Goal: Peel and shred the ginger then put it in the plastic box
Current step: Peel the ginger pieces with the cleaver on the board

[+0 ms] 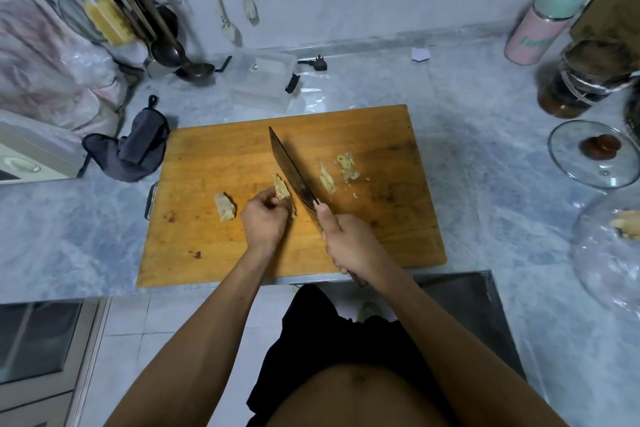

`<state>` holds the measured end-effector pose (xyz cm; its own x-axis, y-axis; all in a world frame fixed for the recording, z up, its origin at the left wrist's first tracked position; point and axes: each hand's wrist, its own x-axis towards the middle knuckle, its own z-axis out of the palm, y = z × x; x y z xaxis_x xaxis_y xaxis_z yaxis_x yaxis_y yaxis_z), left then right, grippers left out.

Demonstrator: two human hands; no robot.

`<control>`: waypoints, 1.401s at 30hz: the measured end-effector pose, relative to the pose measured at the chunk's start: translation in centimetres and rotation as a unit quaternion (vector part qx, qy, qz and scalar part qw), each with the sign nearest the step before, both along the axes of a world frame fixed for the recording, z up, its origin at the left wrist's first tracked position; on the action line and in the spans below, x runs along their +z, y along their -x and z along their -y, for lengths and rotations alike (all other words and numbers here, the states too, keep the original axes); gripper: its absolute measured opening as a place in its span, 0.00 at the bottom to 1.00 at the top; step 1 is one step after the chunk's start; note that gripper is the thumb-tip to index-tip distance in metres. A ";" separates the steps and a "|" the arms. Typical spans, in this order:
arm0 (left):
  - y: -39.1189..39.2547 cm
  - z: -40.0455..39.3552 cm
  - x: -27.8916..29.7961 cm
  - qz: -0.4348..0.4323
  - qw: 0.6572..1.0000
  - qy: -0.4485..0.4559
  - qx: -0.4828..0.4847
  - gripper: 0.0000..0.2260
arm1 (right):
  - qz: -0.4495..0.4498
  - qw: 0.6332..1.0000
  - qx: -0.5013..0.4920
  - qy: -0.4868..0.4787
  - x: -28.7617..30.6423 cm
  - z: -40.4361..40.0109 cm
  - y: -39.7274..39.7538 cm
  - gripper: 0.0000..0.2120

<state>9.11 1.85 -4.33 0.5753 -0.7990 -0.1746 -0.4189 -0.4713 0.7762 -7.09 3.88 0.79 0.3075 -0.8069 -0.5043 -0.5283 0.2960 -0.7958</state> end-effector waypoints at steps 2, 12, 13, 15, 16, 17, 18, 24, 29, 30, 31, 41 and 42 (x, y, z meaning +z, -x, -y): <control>-0.1 0.0 0.0 -0.007 1.000 -0.004 0.000 0.16 | -0.002 1.000 0.003 0.001 -0.1 0.1 0.1 0.30; -0.6 1.0 0.4 0.000 0.998 -0.025 -0.050 0.20 | -0.001 1.000 -0.001 -0.014 -0.5 0.5 0.9 0.30; -0.6 1.0 0.4 0.002 0.998 -0.027 -0.056 0.21 | 0.002 1.000 -0.001 -0.019 -0.5 0.5 1.0 0.30; -0.6 0.9 0.4 0.008 0.998 -0.022 -0.064 0.20 | 0.005 1.000 -0.002 -0.022 -0.5 0.4 1.3 0.30; -0.6 0.8 0.2 0.014 0.997 -0.017 -0.068 0.19 | 0.005 1.000 -0.002 -0.019 -0.6 0.4 1.4 0.30; -0.5 0.7 0.1 0.021 0.997 -0.012 -0.070 0.19 | 0.004 1.000 -0.002 -0.014 -0.6 0.4 1.6 0.30; -0.5 0.6 0.0 0.027 0.997 -0.007 -0.072 0.19 | 0.004 1.000 0.000 -0.009 -0.6 0.3 1.7 0.29; -0.5 0.8 -0.2 0.042 0.997 -0.002 -0.068 0.16 | 0.023 1.000 0.012 0.009 -0.3 0.5 3.1 0.28; -1.0 0.5 0.0 0.104 0.986 -0.004 -0.132 0.15 | 0.021 0.999 0.014 0.022 -0.2 0.7 3.1 0.28; -1.0 0.4 0.0 0.115 0.983 -0.008 -0.144 0.16 | 0.021 0.999 0.014 0.023 -0.1 0.8 3.1 0.28; -1.1 0.4 0.0 0.121 0.980 -0.015 -0.155 0.17 | 0.022 0.999 0.018 0.024 0.0 0.8 3.2 0.28; -2.8 -0.2 -0.5 0.201 0.961 -0.032 -0.186 0.18 | 0.000 0.998 0.040 0.056 -0.1 1.0 3.9 0.30; -2.8 -0.3 -0.6 0.215 0.956 -0.024 -0.200 0.18 | 0.000 0.997 0.045 0.055 0.1 1.0 3.8 0.30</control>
